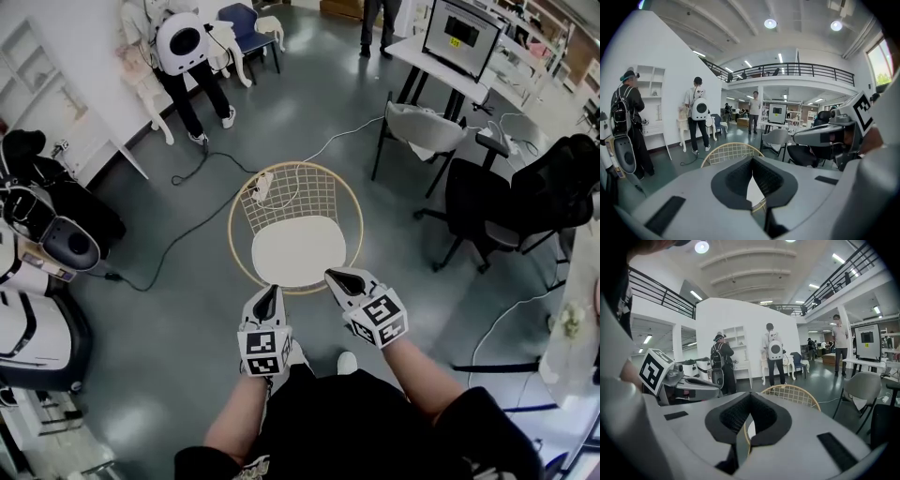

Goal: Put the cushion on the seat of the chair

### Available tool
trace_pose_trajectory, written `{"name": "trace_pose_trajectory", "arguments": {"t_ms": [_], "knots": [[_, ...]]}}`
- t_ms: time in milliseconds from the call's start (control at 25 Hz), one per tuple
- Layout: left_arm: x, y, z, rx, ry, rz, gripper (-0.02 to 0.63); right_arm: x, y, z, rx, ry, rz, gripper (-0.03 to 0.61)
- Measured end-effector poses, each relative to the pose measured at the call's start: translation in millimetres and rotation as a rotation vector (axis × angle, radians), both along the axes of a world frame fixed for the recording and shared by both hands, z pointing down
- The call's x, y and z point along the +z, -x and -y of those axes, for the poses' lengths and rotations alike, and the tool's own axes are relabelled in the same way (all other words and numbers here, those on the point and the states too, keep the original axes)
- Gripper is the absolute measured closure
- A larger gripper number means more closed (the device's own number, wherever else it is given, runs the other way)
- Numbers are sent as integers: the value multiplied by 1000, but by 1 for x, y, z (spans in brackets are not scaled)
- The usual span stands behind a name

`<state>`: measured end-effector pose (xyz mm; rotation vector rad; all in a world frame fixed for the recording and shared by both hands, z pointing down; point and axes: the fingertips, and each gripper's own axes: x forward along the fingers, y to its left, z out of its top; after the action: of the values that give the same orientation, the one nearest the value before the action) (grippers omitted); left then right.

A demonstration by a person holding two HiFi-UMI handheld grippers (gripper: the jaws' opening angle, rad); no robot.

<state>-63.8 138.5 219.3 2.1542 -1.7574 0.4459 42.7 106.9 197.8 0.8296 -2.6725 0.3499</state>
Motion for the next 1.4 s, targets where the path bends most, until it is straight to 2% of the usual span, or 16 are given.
{"name": "trace_pose_trajectory", "arguments": {"t_ms": [600,1400], "knots": [[-7,-49,-43,-38,-19,18,597,0,-44,-39,-54,-6,27,566],[-16,-66,-44,-32,-23,27,597,-2,-58,-42,-74,1,31,566]]}}
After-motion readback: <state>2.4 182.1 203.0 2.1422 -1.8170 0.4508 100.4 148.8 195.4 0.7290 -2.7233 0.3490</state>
